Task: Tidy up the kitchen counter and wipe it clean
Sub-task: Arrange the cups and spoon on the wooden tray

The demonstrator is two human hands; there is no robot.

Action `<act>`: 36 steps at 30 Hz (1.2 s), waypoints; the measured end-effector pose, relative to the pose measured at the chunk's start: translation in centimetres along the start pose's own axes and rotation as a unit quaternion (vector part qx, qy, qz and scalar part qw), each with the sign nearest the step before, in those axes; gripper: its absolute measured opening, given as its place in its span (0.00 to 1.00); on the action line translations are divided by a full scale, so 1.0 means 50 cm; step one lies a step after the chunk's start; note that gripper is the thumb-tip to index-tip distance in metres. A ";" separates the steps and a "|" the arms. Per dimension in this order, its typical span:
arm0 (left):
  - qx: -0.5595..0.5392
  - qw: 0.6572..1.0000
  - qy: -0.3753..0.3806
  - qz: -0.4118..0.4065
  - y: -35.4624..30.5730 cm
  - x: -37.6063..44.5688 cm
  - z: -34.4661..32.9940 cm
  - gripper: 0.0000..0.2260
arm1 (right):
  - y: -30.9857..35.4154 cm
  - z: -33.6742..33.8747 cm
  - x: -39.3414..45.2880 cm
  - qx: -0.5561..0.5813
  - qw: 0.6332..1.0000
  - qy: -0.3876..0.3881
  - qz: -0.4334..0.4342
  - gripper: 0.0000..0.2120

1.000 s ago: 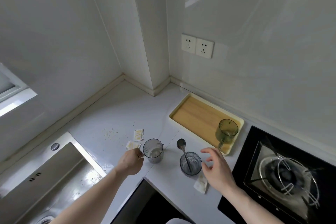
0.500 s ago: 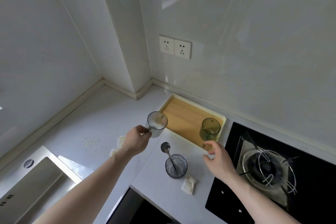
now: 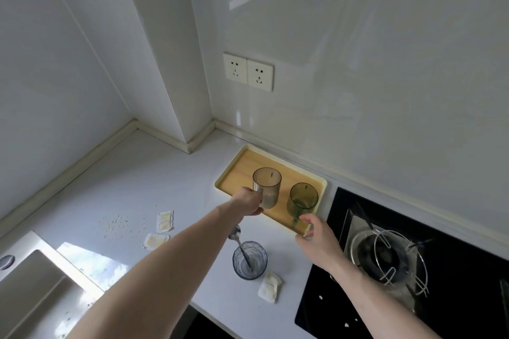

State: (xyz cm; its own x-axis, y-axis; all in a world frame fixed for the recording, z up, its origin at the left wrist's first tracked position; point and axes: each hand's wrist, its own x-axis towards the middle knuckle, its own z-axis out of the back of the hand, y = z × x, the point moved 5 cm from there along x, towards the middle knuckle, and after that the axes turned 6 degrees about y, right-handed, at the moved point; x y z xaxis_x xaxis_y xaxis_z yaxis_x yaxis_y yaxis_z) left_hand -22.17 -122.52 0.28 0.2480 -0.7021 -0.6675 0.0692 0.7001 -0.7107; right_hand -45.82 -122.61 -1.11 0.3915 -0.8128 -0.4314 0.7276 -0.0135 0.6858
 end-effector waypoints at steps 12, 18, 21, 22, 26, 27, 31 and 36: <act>0.120 0.990 0.051 0.054 0.009 0.031 -0.066 0.15 | -0.014 -0.006 0.003 0.014 1.000 0.005 -0.019 0.21; 0.213 0.973 0.076 0.051 0.010 0.040 -0.078 0.14 | -0.003 -0.014 0.007 0.022 0.999 0.018 -0.025 0.22; 0.284 0.957 0.058 0.014 0.000 0.043 -0.066 0.13 | 0.001 -0.021 0.007 0.024 0.999 0.022 -0.027 0.23; 0.301 0.952 0.054 -0.001 -0.001 0.045 -0.062 0.12 | 0.002 -0.023 0.006 0.025 0.999 0.023 -0.029 0.23; 0.354 0.932 0.075 0.000 0.013 0.033 -0.052 0.17 | 0.002 -0.030 -0.007 0.029 0.999 0.024 -0.032 0.22; 0.346 0.936 0.065 -0.010 0.008 0.018 -0.047 0.17 | 0.001 -0.032 -0.011 0.032 0.999 0.022 -0.030 0.22; 0.320 0.938 -0.017 -0.132 -0.008 -0.072 -0.003 0.15 | -0.005 -0.046 -0.041 0.042 0.999 0.015 -0.023 0.20; 0.181 0.969 -0.038 -0.164 0.086 -0.179 0.066 0.07 | -0.022 -0.081 -0.087 0.068 0.997 0.024 -0.013 0.20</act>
State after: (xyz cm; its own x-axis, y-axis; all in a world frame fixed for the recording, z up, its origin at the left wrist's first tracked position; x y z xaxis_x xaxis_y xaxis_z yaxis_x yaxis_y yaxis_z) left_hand -20.88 -112.80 3.94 0.2241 -0.8924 -0.3916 0.4870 0.4506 -0.7482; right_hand -46.05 -116.72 -2.36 0.4025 -0.7827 -0.4748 0.6558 -0.1154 0.7461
